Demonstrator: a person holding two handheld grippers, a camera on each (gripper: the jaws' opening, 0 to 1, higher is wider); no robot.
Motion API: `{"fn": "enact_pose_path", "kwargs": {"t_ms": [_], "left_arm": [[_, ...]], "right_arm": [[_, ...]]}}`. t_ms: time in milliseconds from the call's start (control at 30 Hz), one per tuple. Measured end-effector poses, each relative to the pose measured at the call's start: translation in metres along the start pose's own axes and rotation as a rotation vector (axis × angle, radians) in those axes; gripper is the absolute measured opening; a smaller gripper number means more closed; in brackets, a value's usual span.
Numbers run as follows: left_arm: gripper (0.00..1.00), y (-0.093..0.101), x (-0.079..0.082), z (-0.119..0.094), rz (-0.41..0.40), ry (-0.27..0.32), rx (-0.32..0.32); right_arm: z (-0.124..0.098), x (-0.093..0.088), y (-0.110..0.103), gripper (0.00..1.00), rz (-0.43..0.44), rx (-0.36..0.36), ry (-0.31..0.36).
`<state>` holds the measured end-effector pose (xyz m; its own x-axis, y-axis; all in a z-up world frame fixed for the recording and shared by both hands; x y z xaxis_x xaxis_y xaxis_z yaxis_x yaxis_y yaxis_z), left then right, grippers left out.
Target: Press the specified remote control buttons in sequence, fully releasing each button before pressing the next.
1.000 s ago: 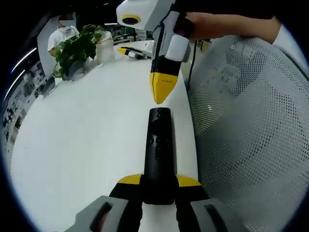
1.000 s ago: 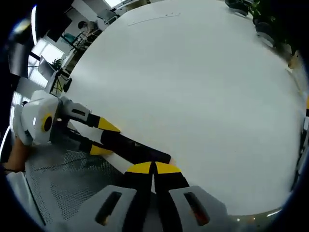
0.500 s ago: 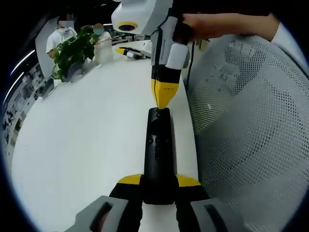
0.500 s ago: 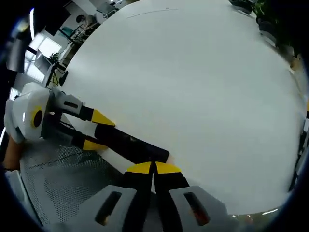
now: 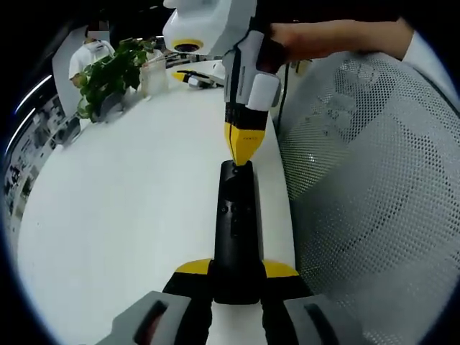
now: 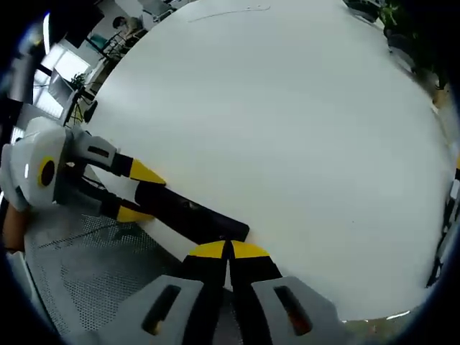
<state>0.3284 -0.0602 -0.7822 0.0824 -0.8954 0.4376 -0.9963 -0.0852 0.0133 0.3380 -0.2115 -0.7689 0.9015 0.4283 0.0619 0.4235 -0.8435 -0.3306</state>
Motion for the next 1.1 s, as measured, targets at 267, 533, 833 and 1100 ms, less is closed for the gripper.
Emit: {"fn": "enact_pose_path", "kwargs": {"t_ms": [267, 533, 833, 1100], "left_arm": [[0.24, -0.0003, 0.0001, 0.0001, 0.003, -0.002, 0.0], [0.24, -0.0002, 0.0001, -0.0001, 0.006, -0.005, -0.001], [0.24, -0.0003, 0.0002, 0.0001, 0.006, -0.006, -0.002], [0.24, -0.0002, 0.0003, 0.0002, 0.008, -0.006, -0.003]], "right_arm": [[-0.0034, 0.0011, 0.0049, 0.0, 0.019, -0.009, 0.016], [-0.0002, 0.0004, 0.0013, 0.0, 0.007, -0.008, 0.004], [-0.0022, 0.0023, 0.0042, 0.0, 0.021, -0.013, 0.02], [-0.0004, 0.0015, 0.0043, 0.0, 0.023, -0.014, 0.011]]}}
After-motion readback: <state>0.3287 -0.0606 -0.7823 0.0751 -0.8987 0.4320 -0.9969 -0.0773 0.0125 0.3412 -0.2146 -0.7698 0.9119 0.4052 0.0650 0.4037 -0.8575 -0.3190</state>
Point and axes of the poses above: the point that each gripper's makers call its tool centre point, and the gripper's own axes: z roughly forward along the fingers, y roughly to its right, x roughly out of its top, the point moved 6 cm from there along -z, roughly backward along the fingers, and after that the axes turned 9 degrees about -y, right-handed, at the moved point
